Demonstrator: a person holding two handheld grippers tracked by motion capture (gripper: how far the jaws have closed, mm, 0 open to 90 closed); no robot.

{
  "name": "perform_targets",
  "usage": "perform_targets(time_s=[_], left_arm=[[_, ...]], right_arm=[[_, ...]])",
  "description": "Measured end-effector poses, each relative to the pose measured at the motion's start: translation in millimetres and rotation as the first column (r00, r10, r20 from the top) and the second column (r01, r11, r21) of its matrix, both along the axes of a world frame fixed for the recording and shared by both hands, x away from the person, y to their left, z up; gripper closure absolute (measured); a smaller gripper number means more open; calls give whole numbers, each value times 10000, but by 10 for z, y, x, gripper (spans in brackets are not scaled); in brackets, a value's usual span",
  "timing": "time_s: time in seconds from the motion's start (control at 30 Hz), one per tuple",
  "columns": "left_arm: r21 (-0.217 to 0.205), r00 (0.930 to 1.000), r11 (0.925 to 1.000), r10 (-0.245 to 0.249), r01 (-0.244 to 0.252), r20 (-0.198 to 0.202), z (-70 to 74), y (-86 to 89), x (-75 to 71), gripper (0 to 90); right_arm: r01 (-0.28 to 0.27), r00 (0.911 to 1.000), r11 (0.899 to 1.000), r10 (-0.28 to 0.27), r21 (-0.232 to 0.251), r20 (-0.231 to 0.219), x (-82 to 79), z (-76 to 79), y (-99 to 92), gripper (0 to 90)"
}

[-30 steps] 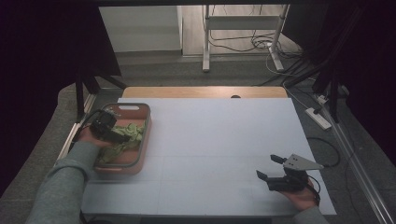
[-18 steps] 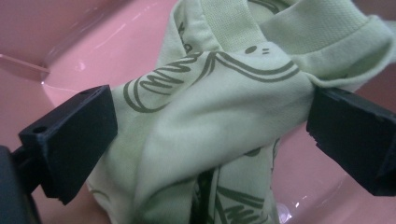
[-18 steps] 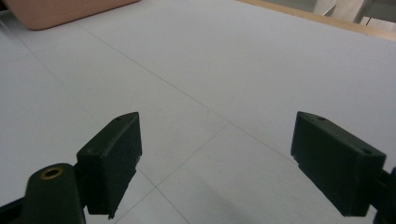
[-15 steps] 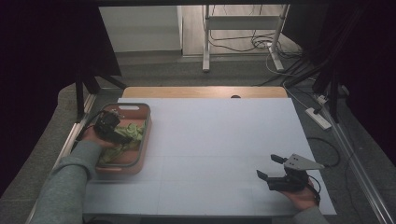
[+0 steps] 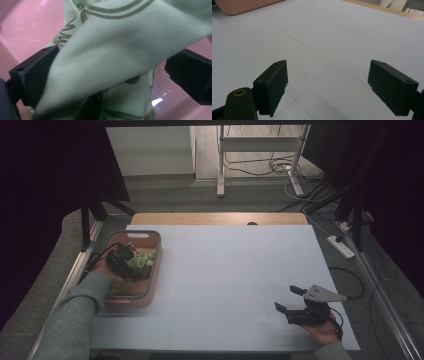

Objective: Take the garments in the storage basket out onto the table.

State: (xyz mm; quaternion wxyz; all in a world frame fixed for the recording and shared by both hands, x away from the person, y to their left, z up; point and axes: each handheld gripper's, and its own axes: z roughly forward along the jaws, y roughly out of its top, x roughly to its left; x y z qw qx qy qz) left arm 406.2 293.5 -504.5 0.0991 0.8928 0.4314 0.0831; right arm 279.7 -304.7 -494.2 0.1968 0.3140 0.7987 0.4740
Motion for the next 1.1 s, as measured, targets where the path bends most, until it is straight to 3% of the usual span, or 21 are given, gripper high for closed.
perform_targets(time_s=[0.37,0.47,0.57,0.7,0.83,1.1], left_arm=[[363,10000,9993,-34,33,33,-43,-57,7,90],[510,9997,9987,19,-32,237,-23,-68,-10,193],[698,9990,9975,66,-96,434,2,-70,-20,356],[755,9985,9971,2,-43,550,25,-86,-43,456],[646,9975,9979,22,-67,702,73,-75,-69,536],[-72,9960,9997,251,-245,857,134,24,-131,634]], right_arm=[[-2,10000,10000,2,-15,-1,-1,-1,2,169],[-4,10000,10000,4,-43,-29,1,-4,6,170],[-8,10000,10000,8,-53,-26,-1,-4,8,169],[-7,10000,10000,6,-61,-16,-4,-2,6,169],[0,10000,10000,0,-50,-12,-2,-3,6,170],[1,10000,10000,-1,-50,-5,-5,0,4,170]])
